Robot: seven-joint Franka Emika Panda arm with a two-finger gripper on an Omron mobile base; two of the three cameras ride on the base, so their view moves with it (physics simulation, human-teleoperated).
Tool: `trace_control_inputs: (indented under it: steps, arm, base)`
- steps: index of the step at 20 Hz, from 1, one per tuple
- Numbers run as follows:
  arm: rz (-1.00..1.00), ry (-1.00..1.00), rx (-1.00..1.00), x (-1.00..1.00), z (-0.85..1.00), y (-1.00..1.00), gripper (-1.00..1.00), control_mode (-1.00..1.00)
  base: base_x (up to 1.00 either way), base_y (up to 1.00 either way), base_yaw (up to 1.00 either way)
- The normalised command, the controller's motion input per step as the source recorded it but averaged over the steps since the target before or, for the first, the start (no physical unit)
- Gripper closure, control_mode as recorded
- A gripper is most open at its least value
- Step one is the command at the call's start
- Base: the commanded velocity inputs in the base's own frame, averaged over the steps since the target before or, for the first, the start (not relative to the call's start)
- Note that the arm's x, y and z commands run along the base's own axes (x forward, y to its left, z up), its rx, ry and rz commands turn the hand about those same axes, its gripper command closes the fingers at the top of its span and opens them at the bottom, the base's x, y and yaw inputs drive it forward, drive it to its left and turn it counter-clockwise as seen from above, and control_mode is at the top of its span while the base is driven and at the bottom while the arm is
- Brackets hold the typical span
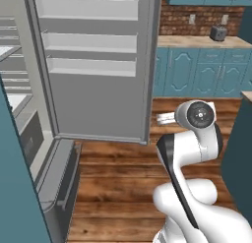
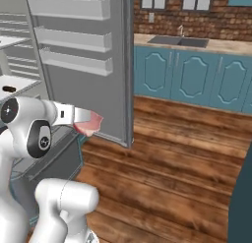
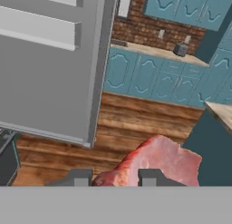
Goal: Transport the steak from the fridge to the microwave and turn on the microwave.
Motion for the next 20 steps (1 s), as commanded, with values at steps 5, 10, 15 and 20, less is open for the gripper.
trace_control_inputs:
  steps: [5, 10, 15, 20]
  arm:
    - [0.0, 0.0, 0.0, 0.0, 0.0, 0.0, 1.0, 1.0]
    - [0.0, 0.0, 0.0, 0.0, 0.0, 0.0, 1.0, 1.0]
    - [0.0, 0.0, 0.0, 0.0, 0.0, 0.0, 1.0, 1.0]
    - [0.0, 0.0, 0.0, 0.0, 0.0, 0.0, 1.0, 1.0]
  base:
    - [-0.08, -0.59, -0.04]
    - [0.0, -0.5, -0.03]
    - [0.0, -0.43, -0.01]
    - [0.06, -0.5, 0.0]
